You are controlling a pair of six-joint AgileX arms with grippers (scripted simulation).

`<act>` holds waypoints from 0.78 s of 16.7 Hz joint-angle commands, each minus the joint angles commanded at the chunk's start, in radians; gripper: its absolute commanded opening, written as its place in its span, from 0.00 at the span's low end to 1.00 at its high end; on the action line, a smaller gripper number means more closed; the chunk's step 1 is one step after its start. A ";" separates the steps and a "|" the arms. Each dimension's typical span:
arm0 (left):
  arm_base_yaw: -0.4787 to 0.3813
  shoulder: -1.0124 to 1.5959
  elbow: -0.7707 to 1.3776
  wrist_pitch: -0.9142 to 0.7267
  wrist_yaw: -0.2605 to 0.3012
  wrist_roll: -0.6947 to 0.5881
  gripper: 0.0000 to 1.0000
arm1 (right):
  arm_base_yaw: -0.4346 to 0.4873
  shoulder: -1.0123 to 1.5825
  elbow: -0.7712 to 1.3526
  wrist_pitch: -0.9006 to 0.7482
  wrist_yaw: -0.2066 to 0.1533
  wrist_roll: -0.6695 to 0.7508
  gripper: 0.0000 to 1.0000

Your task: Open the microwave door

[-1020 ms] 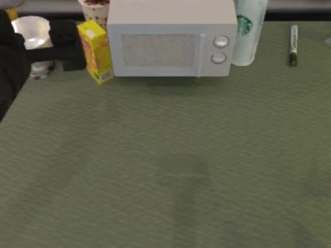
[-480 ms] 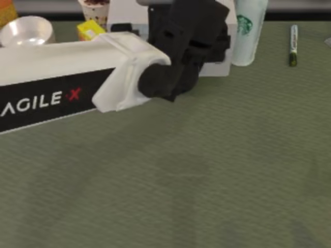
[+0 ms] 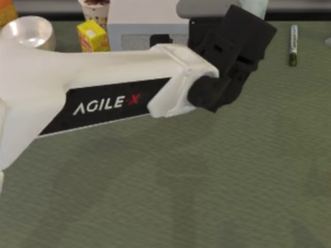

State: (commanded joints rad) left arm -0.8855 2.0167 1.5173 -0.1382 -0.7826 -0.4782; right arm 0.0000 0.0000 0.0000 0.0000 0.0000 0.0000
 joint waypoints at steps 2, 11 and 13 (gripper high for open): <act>0.004 -0.003 -0.004 0.000 0.002 0.001 1.00 | 0.000 0.000 0.000 0.000 0.000 0.000 1.00; 0.114 0.213 0.182 0.090 0.097 0.089 1.00 | 0.000 0.000 0.000 0.000 0.000 0.000 1.00; 0.116 0.215 0.184 0.091 0.099 0.090 1.00 | 0.000 0.000 0.000 0.000 0.000 0.000 1.00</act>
State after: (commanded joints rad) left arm -0.7698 2.2316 1.7008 -0.0467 -0.6841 -0.3877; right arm 0.0000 0.0000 0.0000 0.0000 0.0000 0.0000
